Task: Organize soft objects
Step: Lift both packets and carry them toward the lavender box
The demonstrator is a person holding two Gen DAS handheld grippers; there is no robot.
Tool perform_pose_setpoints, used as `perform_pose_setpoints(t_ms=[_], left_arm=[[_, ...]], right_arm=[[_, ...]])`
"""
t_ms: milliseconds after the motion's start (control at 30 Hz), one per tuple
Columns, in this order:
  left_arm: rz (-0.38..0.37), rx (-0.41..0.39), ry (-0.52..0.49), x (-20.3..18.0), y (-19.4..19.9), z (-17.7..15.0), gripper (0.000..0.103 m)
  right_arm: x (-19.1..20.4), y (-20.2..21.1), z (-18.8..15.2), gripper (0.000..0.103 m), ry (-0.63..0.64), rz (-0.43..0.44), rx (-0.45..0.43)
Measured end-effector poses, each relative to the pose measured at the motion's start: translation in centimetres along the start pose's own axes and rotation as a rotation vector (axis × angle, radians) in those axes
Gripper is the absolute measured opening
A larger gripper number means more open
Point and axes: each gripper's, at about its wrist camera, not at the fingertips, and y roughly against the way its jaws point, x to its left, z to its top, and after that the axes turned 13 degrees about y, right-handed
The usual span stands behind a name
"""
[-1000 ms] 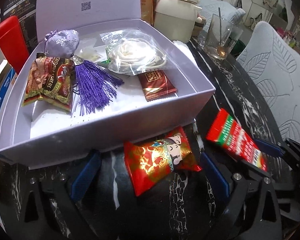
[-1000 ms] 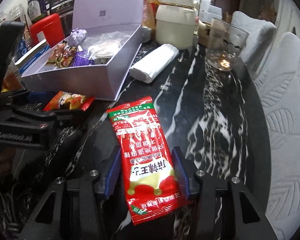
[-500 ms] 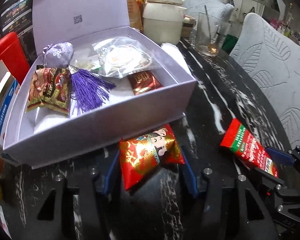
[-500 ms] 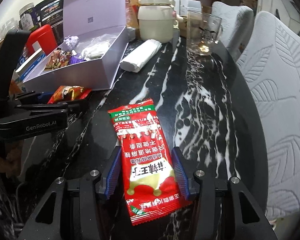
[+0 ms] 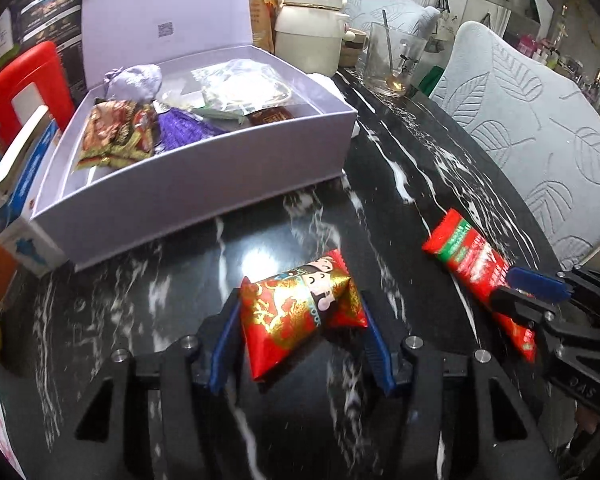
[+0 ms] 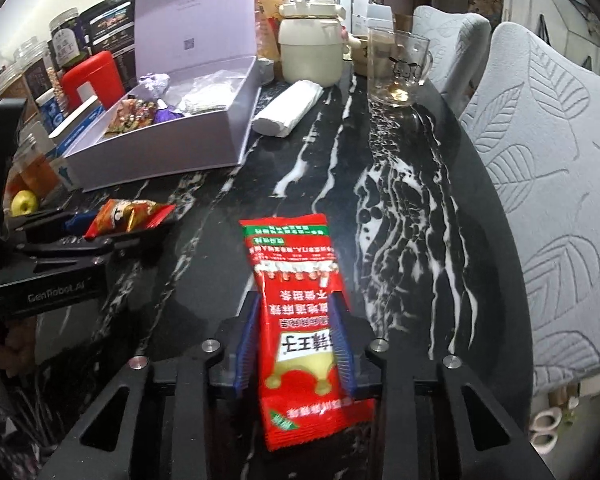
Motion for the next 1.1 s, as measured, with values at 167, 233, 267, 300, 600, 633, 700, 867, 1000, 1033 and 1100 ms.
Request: perform_pose_setpoints(t_ms=[167, 233, 267, 300, 600, 633, 700, 867, 1000, 1033, 1100], left_arm=[[-0.019, 0.005, 0.006, 0.8, 1.3, -1.1, 0.055], [-0.025, 0.004, 0.01, 1.0, 1.7, -1.5, 0.055], [-0.026, 0.003, 0.009, 1.1, 1.9, -1.6, 0.055], [-0.027, 0.003, 0.007, 1.2, 2.1, -1.8, 0.055], [-0.036, 0.025, 0.017, 1.6, 2.0, -2.5, 0.055], [-0.03, 0.022, 0.015, 1.7, 2.0, -2.5, 0.055], [-0.027, 0.018, 0.012, 1.7, 1.9, -2.4, 0.055], [-0.019, 0.009, 0.008, 2.0, 1.8, -2.3, 0.055], [-0.013, 0.0, 0.017, 2.2, 1.7, -2.1, 0.055], [-0.015, 0.002, 0.019, 2.2, 1.8, -2.1, 0.055], [-0.02, 0.006, 0.025, 2.4, 1.8, -2.1, 0.055]], right_arm=[[0.5, 0.4, -0.5, 0.028, -0.014, 0.0, 0.006], [0.5, 0.7, -0.5, 0.044, -0.03, -0.006, -0.002], [0.5, 0.8, -0.5, 0.061, -0.031, -0.017, -0.004], [0.5, 1.0, -0.5, 0.082, -0.027, -0.035, -0.014], [0.2, -0.4, 0.3, 0.091, 0.004, -0.053, 0.023], [0.0, -0.8, 0.3, 0.091, -0.005, -0.048, 0.032], [-0.4, -1.4, 0.2, 0.09, -0.026, -0.037, 0.051], [-0.5, -1.8, -0.4, 0.071, -0.023, -0.083, 0.027], [-0.2, -1.3, -0.4, 0.048, -0.011, -0.095, 0.002], [-0.1, -1.3, -0.3, 0.047, -0.007, -0.092, 0.004], [-0.2, -1.3, -0.3, 0.046, -0.01, -0.088, 0.0]])
